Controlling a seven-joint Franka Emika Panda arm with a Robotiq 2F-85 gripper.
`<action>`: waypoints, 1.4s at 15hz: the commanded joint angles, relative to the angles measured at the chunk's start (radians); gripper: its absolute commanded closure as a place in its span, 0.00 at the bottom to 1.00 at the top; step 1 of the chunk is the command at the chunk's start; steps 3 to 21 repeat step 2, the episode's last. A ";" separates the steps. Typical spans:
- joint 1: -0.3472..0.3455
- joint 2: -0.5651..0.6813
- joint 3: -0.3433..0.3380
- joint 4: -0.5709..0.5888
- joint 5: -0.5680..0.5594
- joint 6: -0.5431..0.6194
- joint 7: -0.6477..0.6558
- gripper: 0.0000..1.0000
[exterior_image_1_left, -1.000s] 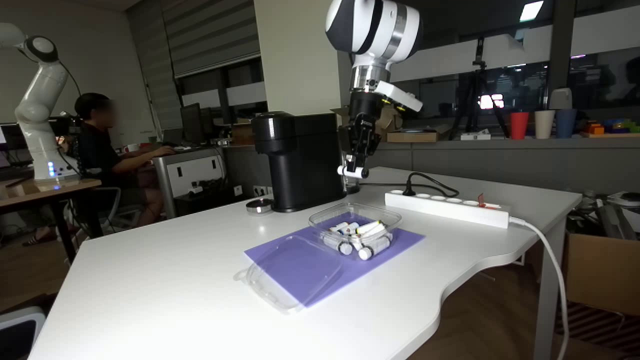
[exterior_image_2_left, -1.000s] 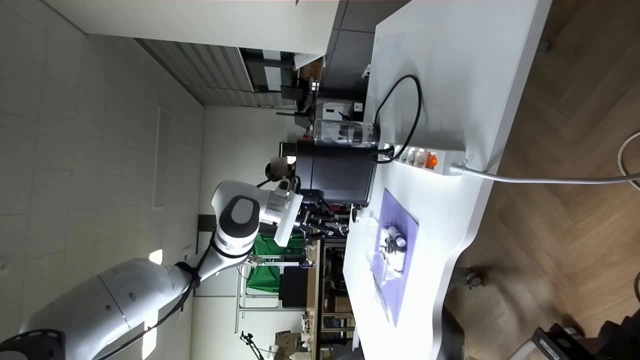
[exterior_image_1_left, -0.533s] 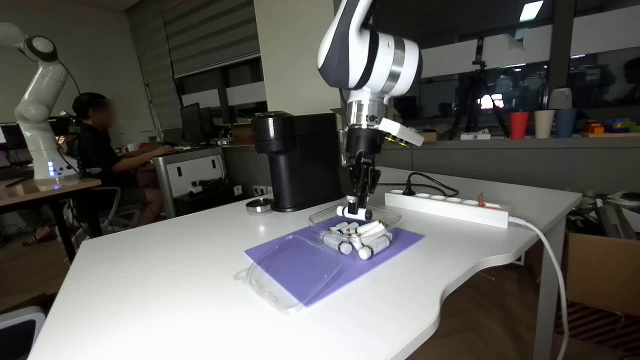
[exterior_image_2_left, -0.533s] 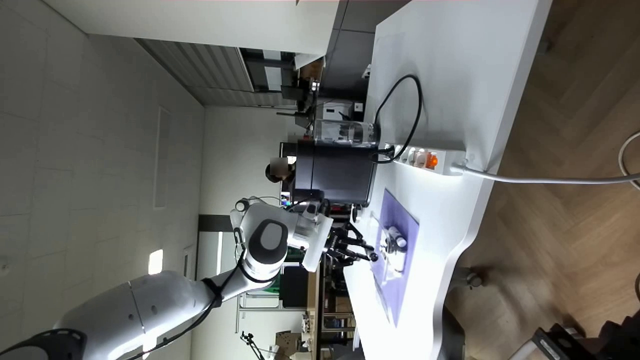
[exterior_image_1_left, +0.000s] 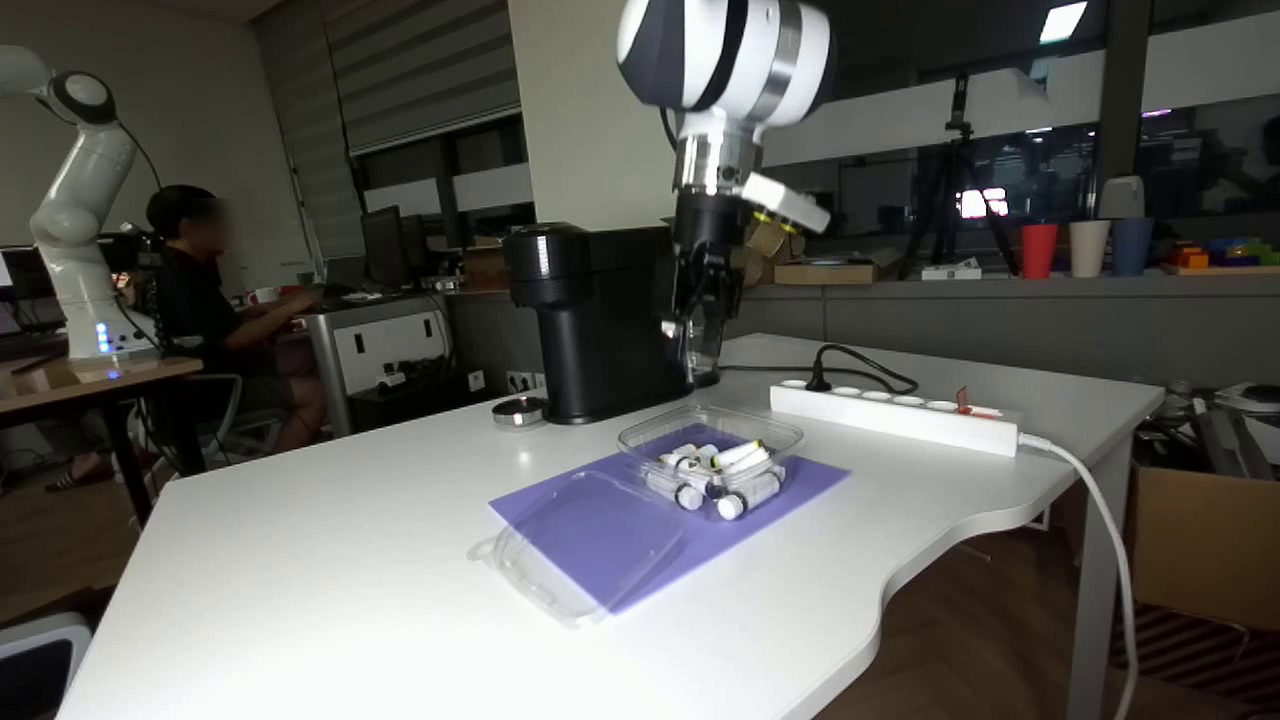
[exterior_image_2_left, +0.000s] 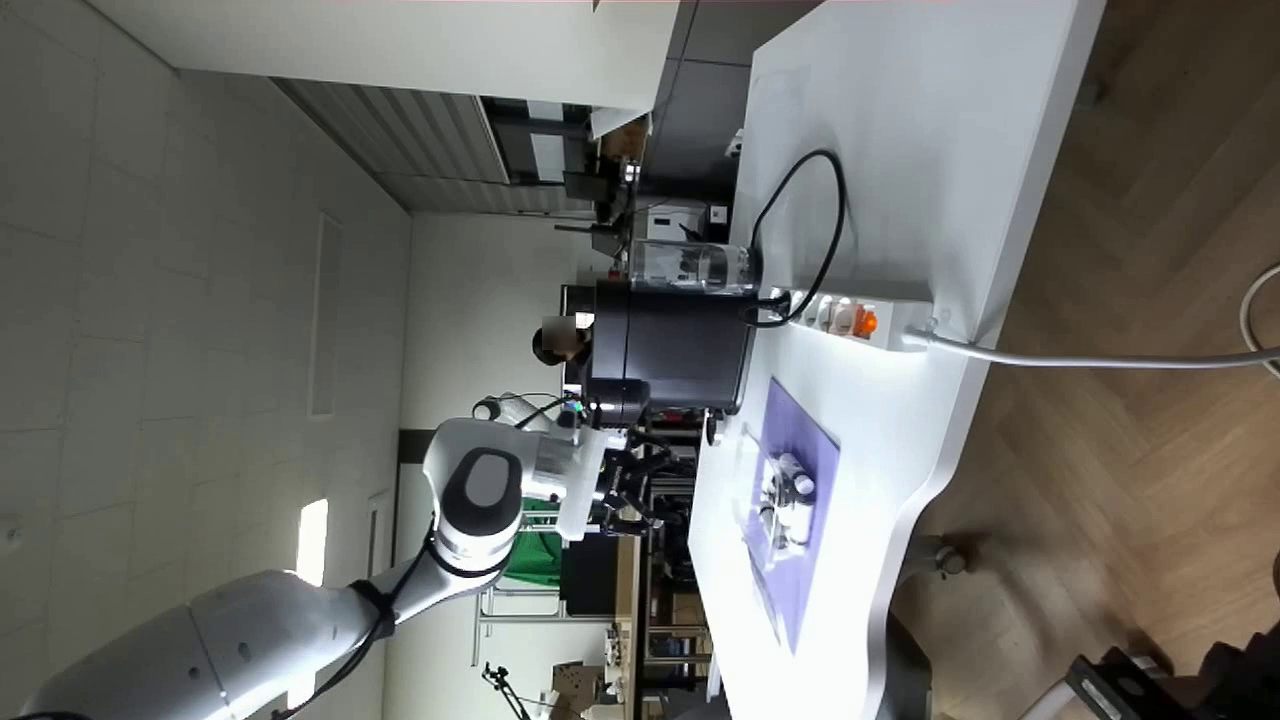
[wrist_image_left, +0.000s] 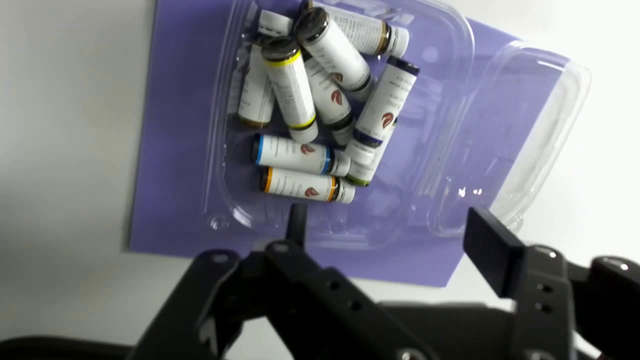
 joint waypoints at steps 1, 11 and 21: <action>0.027 -0.036 -0.034 0.002 -0.014 -0.033 0.027 0.13; 0.038 -0.068 -0.053 0.000 -0.036 -0.062 0.060 0.06; 0.038 -0.068 -0.053 0.000 -0.036 -0.062 0.060 0.06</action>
